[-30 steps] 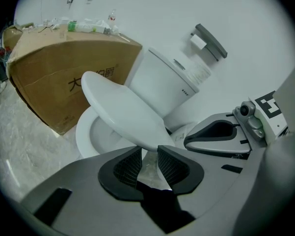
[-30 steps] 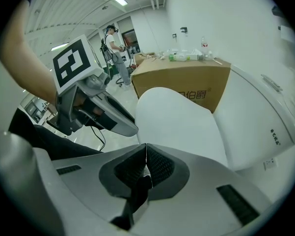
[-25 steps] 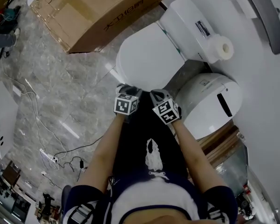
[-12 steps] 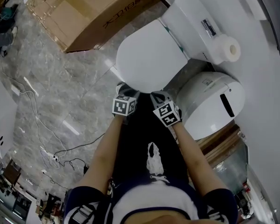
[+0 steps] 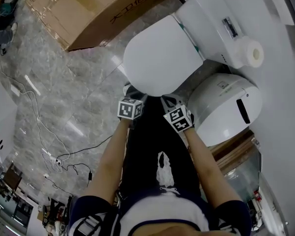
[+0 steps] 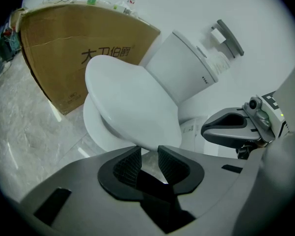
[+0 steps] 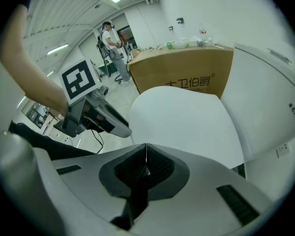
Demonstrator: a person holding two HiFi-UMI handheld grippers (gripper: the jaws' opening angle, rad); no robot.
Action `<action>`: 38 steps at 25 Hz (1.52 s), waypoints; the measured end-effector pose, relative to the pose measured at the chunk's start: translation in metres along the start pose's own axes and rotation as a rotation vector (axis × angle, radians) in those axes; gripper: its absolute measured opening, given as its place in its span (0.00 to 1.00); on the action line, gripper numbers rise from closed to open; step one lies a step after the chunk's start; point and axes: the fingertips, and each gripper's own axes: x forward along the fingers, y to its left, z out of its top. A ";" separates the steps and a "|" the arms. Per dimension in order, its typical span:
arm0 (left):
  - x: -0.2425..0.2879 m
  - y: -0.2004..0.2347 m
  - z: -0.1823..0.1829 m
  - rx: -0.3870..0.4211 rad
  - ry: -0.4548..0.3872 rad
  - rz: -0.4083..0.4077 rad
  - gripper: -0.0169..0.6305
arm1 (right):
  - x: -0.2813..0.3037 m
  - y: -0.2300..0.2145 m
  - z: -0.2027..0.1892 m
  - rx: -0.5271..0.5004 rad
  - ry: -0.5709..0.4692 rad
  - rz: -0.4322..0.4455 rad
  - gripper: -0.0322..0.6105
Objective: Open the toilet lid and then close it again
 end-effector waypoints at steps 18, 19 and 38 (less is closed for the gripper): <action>0.029 0.033 -0.020 -0.083 0.036 -0.014 0.18 | 0.023 0.017 -0.016 -0.027 0.045 0.050 0.06; 0.031 0.035 -0.021 -0.085 0.038 -0.015 0.18 | 0.024 0.017 -0.015 -0.026 0.046 0.048 0.06; 0.068 0.074 -0.041 -0.143 0.062 0.027 0.17 | 0.047 0.003 -0.027 0.072 0.027 0.009 0.06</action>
